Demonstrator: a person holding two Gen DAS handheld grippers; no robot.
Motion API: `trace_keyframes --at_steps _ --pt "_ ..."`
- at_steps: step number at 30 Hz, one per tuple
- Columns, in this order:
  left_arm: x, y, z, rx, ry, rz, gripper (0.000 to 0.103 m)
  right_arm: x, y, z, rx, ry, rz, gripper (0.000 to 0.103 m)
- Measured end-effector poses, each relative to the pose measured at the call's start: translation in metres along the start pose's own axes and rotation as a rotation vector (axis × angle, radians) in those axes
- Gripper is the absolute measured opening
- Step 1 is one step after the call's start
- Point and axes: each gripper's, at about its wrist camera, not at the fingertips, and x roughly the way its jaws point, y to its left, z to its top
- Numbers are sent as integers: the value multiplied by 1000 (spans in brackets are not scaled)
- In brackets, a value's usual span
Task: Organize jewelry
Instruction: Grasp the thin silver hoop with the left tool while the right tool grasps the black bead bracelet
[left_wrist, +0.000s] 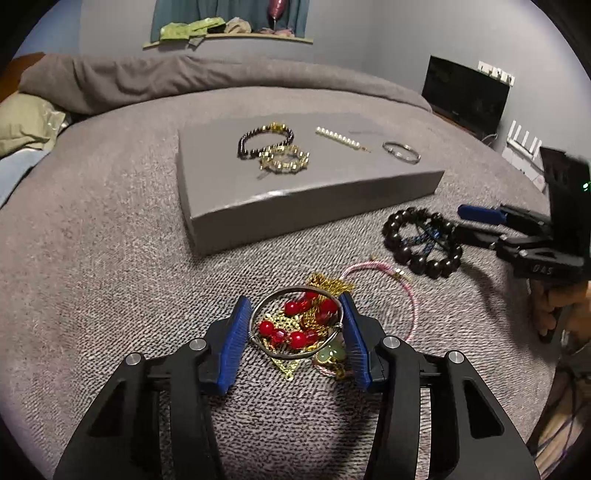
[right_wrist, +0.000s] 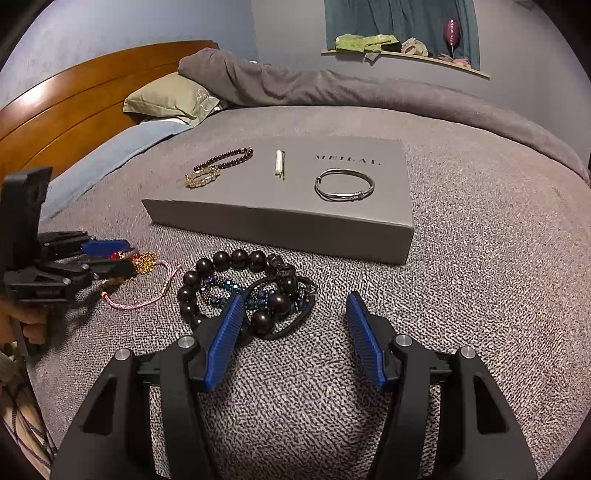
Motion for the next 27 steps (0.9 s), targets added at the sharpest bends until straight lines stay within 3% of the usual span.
trace_keyframes --at_steps 12,18,27 --pt "-39 -20 11 85 -136 38 50 0 4 4 0 -16 8 58" --pt "-36 -13 13 62 -121 49 50 4 9 6 -20 -15 10 57" --pt "-29 -15 12 72 -100 39 50 18 11 23 -39 -10 -22 43"
